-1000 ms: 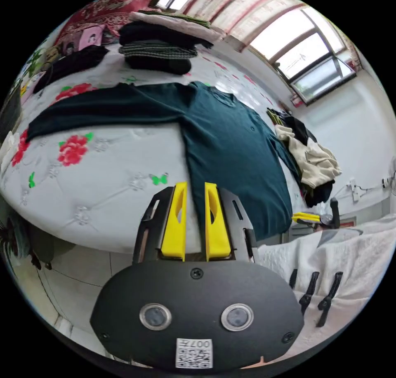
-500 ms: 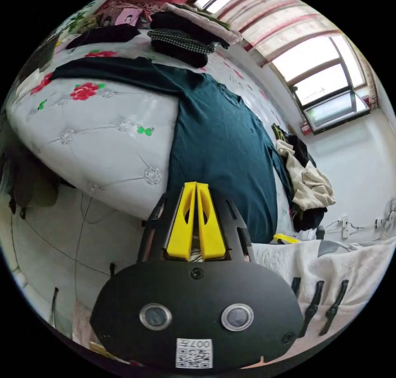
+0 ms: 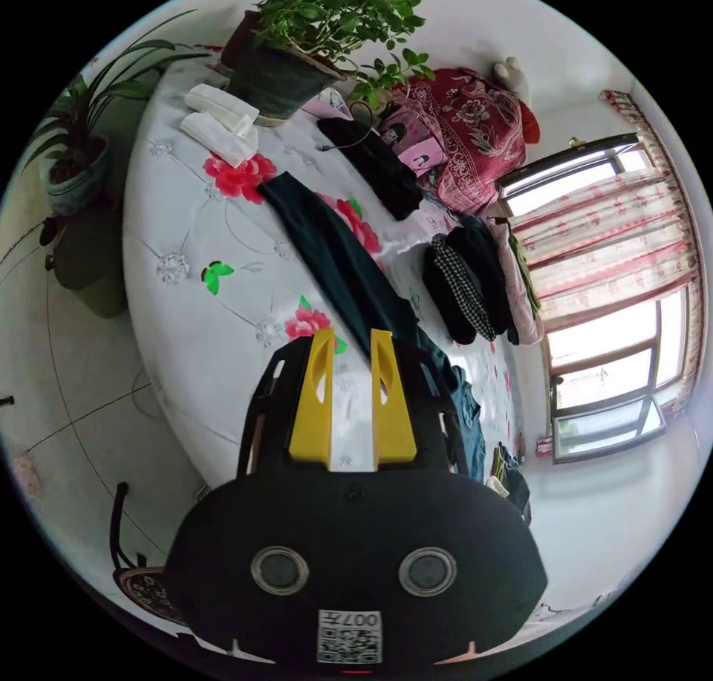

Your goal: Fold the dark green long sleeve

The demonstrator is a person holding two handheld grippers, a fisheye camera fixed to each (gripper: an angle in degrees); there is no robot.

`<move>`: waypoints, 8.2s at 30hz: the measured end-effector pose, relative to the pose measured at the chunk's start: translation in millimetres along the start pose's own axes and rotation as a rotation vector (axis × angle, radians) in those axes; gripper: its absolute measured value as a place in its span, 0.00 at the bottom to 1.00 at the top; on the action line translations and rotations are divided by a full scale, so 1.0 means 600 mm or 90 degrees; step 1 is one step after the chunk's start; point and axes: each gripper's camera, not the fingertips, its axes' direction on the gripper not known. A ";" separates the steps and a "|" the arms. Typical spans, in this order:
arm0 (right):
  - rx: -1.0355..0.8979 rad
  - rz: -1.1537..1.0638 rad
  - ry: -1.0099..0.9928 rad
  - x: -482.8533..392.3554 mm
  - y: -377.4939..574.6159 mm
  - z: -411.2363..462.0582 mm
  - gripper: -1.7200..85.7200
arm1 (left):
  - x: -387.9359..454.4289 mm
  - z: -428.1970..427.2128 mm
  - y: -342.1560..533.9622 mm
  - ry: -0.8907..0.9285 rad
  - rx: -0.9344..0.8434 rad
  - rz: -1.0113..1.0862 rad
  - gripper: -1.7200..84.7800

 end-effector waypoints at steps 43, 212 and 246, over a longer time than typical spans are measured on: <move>0.017 0.486 0.001 0.309 0.190 -0.079 0.07 | 0.572 0.315 0.715 0.310 -0.647 0.827 0.08; 0.139 0.538 -0.368 0.474 0.098 0.122 0.13 | 0.323 0.497 0.310 0.159 -0.406 0.227 0.12; -0.050 0.194 -0.370 0.290 -0.201 0.250 0.15 | 0.182 0.495 0.364 0.344 -0.460 0.150 0.20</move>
